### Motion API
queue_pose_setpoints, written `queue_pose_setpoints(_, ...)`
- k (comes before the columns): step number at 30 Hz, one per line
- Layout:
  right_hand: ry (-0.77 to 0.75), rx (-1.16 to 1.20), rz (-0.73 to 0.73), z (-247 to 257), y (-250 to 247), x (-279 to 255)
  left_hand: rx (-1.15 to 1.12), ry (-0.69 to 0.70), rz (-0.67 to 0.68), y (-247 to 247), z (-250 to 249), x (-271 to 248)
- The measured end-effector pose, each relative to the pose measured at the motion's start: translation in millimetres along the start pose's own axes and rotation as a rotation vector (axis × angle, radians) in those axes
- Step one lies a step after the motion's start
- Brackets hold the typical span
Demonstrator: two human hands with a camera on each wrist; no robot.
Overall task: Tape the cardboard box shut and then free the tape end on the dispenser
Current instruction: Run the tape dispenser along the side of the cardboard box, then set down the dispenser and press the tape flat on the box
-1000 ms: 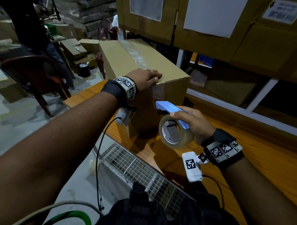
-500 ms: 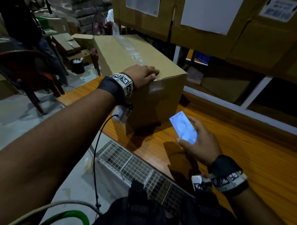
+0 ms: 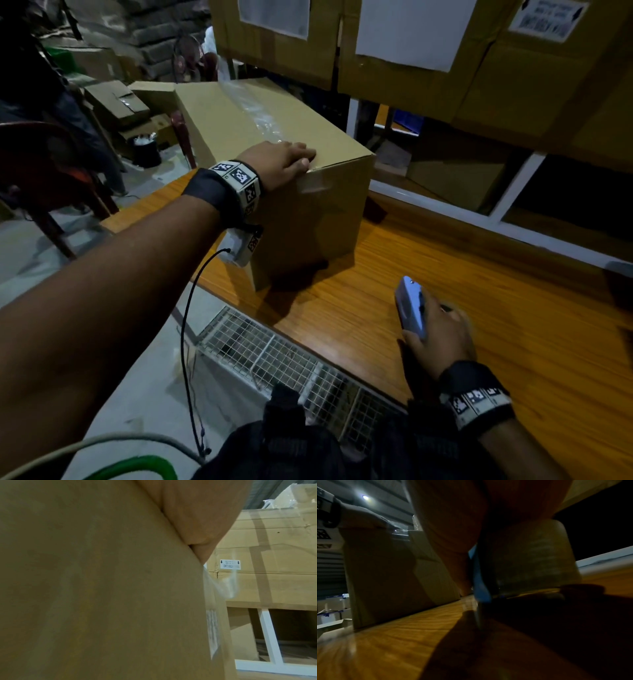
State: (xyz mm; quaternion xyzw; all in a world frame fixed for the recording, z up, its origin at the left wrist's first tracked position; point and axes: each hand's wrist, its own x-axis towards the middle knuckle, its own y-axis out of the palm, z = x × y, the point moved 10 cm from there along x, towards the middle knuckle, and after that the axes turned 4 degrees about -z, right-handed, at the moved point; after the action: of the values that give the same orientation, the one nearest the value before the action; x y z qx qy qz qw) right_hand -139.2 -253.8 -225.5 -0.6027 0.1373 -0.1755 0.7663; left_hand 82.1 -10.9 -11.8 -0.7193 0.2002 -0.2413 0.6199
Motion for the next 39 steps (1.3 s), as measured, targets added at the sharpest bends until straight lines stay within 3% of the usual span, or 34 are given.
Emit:
queue_pose_setpoints(5,0.013,-0.061,0.082,5.2,-1.3,-6.8,0.004,-0.005,0.006,-0.7,-1.8,-1.7)
queue_pose_setpoints(8,0.030,-0.120,-0.097,15.4,-41.6,-22.7,-0.003,0.002,0.007,-1.4,-3.7,-3.3)
queue_pose_setpoints(12,-0.248,0.279,-0.399,84.4,-111.1,-46.2,-0.076,-0.015,-0.025,-5.7,-0.2,-5.6)
queue_pose_setpoints(16,-0.424,0.394,-0.459,162.1,-140.6,-40.1,-0.205,-0.056,-0.070,-12.9,6.3,-8.9)
queue_pose_setpoints(20,-0.442,0.408,-0.371,215.7,-135.8,-9.8,-0.245,-0.067,-0.045,-12.0,10.7,-8.2)
queue_pose_setpoints(27,-0.431,0.534,-0.426,267.0,-124.2,22.0,-0.409,-0.110,-0.141,-22.3,19.1,-12.4)
queue_pose_setpoints(39,-0.290,0.450,-0.307,281.1,-41.5,37.9,-0.387,-0.053,-0.088,-17.1,18.8,-5.9)
